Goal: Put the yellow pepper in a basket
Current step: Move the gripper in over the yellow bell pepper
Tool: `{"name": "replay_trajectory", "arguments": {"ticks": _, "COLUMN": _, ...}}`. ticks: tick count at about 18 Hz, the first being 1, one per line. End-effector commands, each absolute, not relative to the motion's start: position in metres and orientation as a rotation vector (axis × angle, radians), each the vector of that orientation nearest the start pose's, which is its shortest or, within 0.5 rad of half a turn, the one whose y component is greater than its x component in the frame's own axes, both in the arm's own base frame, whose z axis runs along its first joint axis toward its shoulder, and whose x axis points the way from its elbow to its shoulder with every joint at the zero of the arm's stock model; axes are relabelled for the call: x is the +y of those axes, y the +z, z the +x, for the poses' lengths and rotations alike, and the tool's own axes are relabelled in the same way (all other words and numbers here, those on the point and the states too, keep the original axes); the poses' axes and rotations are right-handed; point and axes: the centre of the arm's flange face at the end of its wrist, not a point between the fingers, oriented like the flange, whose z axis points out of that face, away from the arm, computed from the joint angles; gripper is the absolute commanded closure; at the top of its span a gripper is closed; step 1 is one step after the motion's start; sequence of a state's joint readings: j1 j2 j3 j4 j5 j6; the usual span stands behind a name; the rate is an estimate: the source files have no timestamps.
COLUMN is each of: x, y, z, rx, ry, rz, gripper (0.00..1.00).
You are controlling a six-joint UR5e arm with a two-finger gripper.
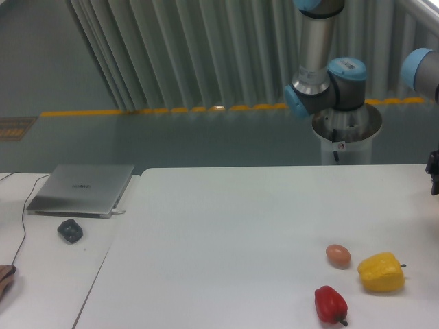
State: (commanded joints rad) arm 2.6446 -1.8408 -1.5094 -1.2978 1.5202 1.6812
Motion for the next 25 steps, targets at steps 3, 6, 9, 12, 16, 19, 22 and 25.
{"name": "replay_trajectory", "arguments": {"ticks": 3, "x": 0.415, "y": 0.397, "z": -0.461, "rx": 0.943, "ry": 0.082, "rz": -2.930, "gripper": 0.00}}
{"name": "replay_trajectory", "arguments": {"ticks": 6, "x": 0.420, "y": 0.395, "z": -0.456, "rx": 0.954, "ry": 0.076, "rz": -2.926, "gripper": 0.00}}
{"name": "replay_trajectory", "arguments": {"ticks": 9, "x": 0.424, "y": 0.386, "z": -0.451, "rx": 0.965, "ry": 0.086, "rz": -2.918, "gripper": 0.00}}
{"name": "replay_trajectory", "arguments": {"ticks": 12, "x": 0.422, "y": 0.378, "z": -0.451, "rx": 0.955, "ry": 0.126, "rz": -2.916, "gripper": 0.00}}
{"name": "replay_trajectory", "arguments": {"ticks": 16, "x": 0.424, "y": 0.376, "z": -0.448, "rx": 0.891, "ry": 0.124, "rz": -2.930, "gripper": 0.00}}
{"name": "replay_trajectory", "arguments": {"ticks": 19, "x": 0.428, "y": 0.376, "z": -0.448, "rx": 0.813, "ry": 0.132, "rz": -2.909, "gripper": 0.00}}
{"name": "replay_trajectory", "arguments": {"ticks": 22, "x": 0.430, "y": 0.378, "z": -0.450, "rx": 0.806, "ry": 0.176, "rz": -2.901, "gripper": 0.00}}
{"name": "replay_trajectory", "arguments": {"ticks": 25, "x": 0.442, "y": 0.381, "z": -0.442, "rx": 0.803, "ry": 0.190, "rz": -2.896, "gripper": 0.00}}
